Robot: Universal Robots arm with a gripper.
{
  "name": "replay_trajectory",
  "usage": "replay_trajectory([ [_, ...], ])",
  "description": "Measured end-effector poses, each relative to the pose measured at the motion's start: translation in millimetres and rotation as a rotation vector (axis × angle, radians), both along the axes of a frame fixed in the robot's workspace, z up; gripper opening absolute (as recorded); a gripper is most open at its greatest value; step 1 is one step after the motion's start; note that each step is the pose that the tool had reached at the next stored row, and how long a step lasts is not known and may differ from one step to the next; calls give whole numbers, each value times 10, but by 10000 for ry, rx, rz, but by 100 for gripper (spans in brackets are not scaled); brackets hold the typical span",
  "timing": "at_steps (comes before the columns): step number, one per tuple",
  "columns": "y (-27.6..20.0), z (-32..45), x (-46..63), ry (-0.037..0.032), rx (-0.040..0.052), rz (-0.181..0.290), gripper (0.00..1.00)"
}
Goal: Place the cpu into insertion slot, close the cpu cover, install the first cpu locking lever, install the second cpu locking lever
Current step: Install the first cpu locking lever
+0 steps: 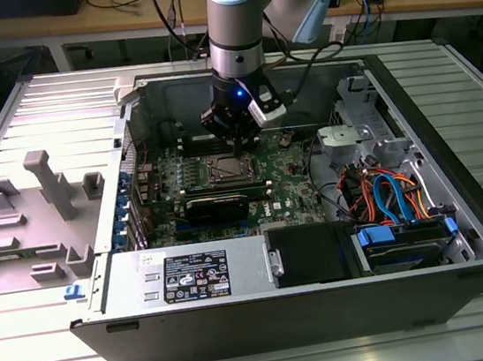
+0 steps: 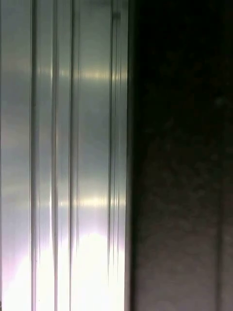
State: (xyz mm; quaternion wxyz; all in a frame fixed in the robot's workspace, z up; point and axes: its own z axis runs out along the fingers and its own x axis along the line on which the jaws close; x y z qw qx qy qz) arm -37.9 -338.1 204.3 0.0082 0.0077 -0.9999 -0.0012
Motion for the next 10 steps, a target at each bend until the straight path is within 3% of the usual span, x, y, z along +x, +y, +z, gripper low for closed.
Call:
replay_trajectory([
  [10, -13, -18, 0, -2, 25, 1, 11],
])
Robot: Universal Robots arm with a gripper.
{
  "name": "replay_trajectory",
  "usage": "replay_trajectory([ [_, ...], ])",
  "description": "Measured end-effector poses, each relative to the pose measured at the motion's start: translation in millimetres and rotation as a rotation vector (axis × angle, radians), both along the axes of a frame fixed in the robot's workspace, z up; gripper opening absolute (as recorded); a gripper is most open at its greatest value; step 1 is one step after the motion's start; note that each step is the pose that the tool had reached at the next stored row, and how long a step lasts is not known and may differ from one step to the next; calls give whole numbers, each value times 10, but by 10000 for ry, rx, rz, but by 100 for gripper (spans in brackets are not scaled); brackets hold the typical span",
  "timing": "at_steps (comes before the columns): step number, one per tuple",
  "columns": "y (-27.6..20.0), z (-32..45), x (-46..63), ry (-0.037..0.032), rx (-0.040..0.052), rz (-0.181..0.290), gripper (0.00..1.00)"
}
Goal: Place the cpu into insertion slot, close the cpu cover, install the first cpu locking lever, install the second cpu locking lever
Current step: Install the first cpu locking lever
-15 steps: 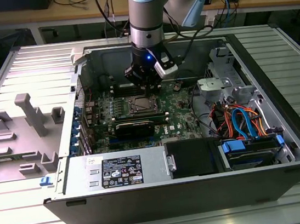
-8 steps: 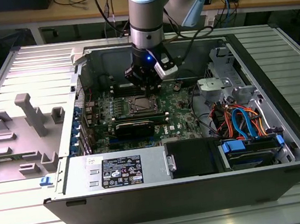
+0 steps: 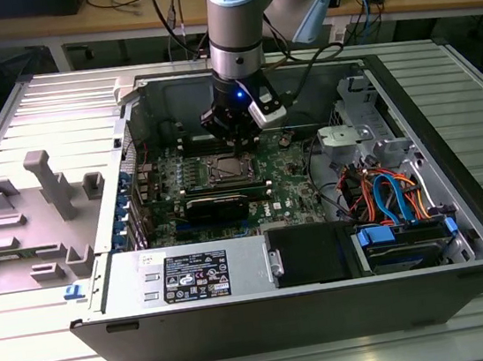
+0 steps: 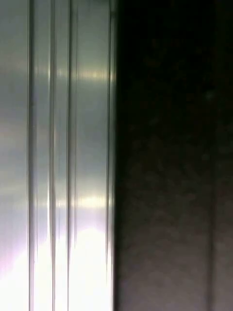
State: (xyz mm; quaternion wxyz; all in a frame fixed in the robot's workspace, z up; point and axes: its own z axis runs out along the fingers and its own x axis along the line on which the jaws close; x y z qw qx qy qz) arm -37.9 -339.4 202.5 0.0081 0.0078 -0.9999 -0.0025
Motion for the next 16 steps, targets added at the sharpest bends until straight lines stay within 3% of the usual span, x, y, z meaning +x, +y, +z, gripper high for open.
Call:
replay_trajectory([
  [1, 2, -3, 0, -1, 76, -2, 11],
  [5, 3, -11, 0, -1, 166, -2, 11],
  [11, 1, -2, 0, -3, 167, -2, 11],
  [16, 0, 54, 1, -2, 125, -1, 11],
])
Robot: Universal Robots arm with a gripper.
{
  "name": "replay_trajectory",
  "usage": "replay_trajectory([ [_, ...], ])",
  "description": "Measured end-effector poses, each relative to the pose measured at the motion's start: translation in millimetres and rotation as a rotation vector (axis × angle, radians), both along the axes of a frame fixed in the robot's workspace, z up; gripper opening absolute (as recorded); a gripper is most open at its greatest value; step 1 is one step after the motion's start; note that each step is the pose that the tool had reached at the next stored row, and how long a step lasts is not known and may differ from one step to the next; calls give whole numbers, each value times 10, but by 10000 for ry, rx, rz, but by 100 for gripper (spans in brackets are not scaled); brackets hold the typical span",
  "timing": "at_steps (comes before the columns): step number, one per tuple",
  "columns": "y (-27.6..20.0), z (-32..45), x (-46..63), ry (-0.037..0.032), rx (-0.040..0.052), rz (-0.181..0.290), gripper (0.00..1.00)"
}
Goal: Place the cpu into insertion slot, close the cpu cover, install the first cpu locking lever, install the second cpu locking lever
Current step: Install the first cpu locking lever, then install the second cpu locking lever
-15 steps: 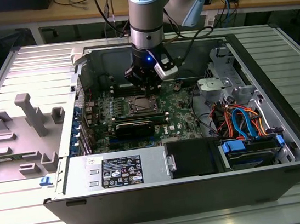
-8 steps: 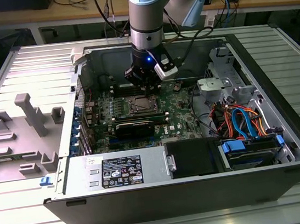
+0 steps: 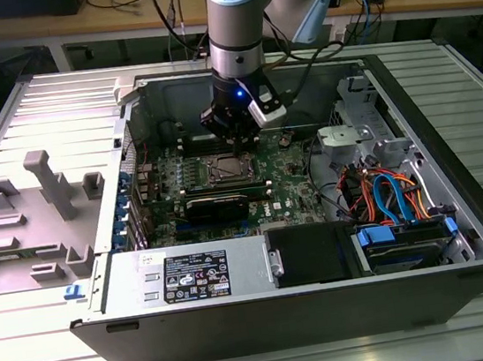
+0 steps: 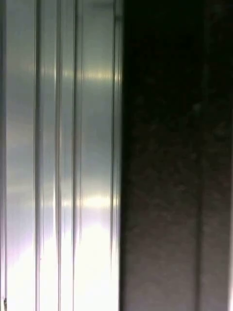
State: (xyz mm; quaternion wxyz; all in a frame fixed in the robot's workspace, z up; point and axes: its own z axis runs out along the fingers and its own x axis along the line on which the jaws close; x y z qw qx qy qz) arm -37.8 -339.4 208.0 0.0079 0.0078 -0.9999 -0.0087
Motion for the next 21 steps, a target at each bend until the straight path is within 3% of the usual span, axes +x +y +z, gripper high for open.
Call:
replay_trajectory([
  [4, -3, 10, -1, 1, -75, -1, 11],
  [16, -9, 10, -1, 1, -92, -2, 11],
  [21, -47, 10, -1, 2, -93, -1, 11],
])
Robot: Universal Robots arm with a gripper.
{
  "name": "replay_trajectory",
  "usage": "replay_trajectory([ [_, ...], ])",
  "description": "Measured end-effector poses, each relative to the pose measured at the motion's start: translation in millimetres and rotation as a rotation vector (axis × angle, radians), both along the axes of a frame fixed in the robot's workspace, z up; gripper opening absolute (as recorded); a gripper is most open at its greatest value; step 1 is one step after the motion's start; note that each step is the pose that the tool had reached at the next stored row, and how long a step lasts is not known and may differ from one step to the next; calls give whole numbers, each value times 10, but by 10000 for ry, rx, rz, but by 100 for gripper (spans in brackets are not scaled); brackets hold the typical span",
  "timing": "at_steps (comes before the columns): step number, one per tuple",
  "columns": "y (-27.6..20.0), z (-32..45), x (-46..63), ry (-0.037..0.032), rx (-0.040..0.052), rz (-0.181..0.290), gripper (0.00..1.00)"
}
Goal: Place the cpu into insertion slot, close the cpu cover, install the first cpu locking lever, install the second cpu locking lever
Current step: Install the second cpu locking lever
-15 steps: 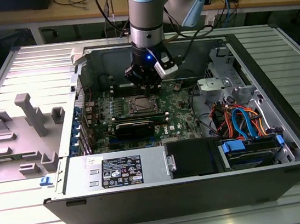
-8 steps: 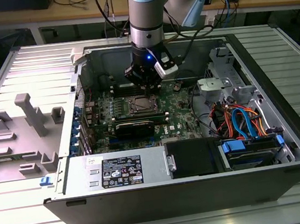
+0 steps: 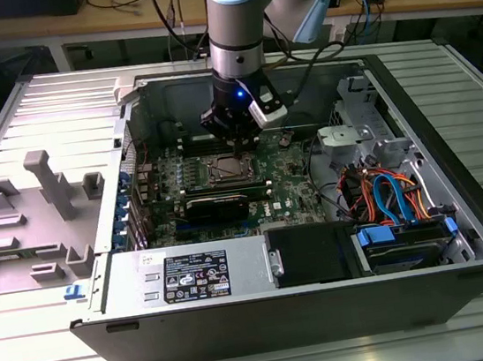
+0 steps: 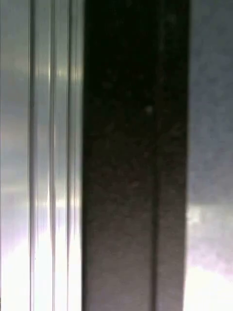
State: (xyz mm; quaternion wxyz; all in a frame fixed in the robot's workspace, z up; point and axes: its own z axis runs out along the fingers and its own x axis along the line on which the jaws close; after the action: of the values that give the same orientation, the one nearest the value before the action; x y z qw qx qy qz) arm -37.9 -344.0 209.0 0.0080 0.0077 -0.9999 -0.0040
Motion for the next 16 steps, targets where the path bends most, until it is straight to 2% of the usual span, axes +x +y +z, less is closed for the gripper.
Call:
replay_trajectory([
  [9, -72, 0, 0, -1, -26, -2, 11],
  [16, -81, 44, 0, -2, -79, -1, 11],
])
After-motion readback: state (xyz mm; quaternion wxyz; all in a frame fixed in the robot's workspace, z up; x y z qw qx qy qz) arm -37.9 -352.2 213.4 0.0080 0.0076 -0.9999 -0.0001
